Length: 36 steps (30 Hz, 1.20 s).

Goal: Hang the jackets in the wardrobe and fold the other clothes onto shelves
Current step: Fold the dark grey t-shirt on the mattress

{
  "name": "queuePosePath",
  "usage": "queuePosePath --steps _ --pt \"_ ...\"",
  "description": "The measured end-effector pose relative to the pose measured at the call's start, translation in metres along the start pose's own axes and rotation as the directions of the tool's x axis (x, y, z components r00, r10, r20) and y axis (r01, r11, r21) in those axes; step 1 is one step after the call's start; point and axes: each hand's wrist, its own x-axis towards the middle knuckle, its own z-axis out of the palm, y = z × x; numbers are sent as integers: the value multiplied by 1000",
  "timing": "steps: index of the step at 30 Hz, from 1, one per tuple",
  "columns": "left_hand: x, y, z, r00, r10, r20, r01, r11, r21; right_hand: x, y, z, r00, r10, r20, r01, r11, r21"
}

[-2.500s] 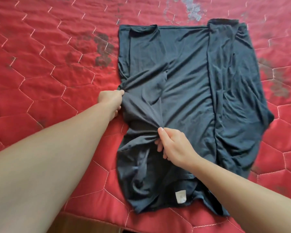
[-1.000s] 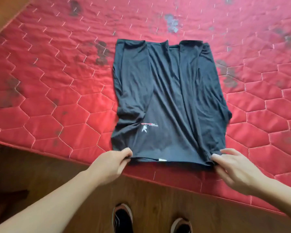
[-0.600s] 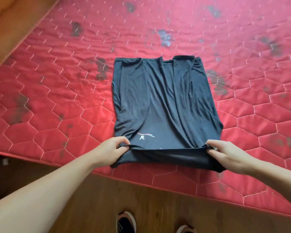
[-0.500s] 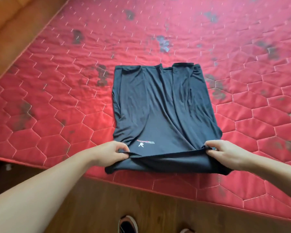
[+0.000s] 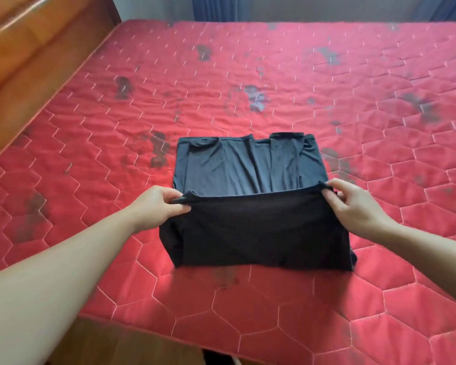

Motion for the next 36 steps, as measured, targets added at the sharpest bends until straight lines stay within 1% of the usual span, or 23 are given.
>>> queuePosePath --steps 3,4,6,8,13,17,19,24,29,34,36 --pt "42 2 -6 995 4 -104 -21 987 -162 39 -7 7 994 24 -105 -23 1000 9" --pt "57 1 -7 990 -5 -139 -22 982 -190 53 -9 11 991 39 -128 -38 999 5" --pt "90 -3 -10 980 2 -200 -42 979 -199 79 -13 19 983 72 -169 -73 997 4" --pt "122 -7 -11 974 20 -224 -67 976 -205 102 -14 27 973 115 -199 -117 993 -1" --pt "188 -6 -18 931 62 -359 -102 990 -94 161 -9 46 949 172 -265 -196 978 -66" --pt "231 -6 -19 922 0 -387 -82 977 -195 200 7 61 926 217 -309 -264 957 -121" --pt "250 -8 -20 921 -16 -390 -70 976 -205 217 15 67 929 215 -301 -268 953 -145" --pt "286 -15 -24 908 -36 -417 -20 991 -129 255 30 74 953 207 -221 -261 932 -252" --pt "315 -13 -21 891 -17 -453 22 1000 6 288 48 83 961 195 -195 -251 912 -324" --pt "342 -22 -15 895 -18 -445 25 1000 8 308 65 98 960 215 -179 -268 890 -368" --pt "349 -25 -11 894 -20 -447 28 1000 12 311 70 105 951 247 -185 -300 878 -372"
